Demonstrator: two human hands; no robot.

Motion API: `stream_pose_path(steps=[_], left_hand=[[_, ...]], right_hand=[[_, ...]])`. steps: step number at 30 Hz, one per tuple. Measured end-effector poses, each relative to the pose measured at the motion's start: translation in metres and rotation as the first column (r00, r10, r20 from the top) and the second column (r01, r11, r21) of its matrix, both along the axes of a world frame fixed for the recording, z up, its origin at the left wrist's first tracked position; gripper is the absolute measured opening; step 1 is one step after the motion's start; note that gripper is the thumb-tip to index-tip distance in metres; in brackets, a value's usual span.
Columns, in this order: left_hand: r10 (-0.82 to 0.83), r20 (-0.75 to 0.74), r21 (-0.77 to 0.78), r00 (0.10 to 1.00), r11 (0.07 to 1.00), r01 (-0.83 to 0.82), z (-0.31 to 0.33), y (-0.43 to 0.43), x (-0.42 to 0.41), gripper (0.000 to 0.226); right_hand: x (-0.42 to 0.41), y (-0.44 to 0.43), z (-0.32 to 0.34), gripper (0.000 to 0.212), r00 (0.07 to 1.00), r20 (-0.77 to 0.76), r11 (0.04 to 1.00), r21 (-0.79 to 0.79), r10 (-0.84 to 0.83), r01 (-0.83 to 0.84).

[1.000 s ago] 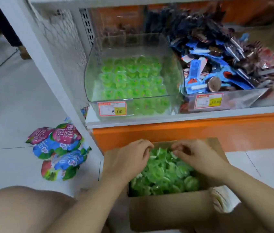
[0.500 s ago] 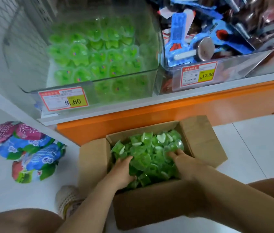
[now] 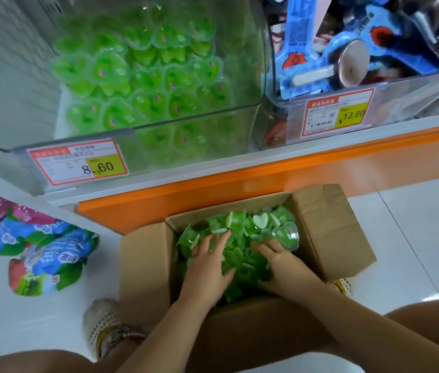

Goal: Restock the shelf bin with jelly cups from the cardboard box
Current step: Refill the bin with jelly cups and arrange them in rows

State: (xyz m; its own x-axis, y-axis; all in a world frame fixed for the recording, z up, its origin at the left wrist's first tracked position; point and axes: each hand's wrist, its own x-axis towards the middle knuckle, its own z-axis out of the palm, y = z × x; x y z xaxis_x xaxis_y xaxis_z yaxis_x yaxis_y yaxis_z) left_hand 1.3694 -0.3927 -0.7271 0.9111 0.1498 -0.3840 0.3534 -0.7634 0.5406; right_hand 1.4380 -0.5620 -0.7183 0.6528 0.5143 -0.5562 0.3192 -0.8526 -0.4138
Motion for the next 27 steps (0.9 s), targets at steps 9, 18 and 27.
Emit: stream_pose_path(steps=[9,18,27], left_hand=[[-0.003,-0.247,0.107,0.969,0.994,0.030,-0.010,-0.005,0.015,0.082],[0.085,-0.347,0.066,0.934,0.996,-0.066,-0.012,-0.017,0.039,0.085],[0.030,-0.286,-0.131,0.958,0.989,-0.070,-0.016,0.004,0.032,0.062]], right_hand=[[-0.001,-0.002,0.000,0.086,0.996,0.087,0.990,-0.132,-0.036,0.047],[0.001,0.015,-0.008,0.100,0.995,0.036,0.953,-0.295,0.088,-0.074],[0.000,0.003,-0.011,0.067,0.997,0.069,0.993,-0.114,0.021,-0.013]])
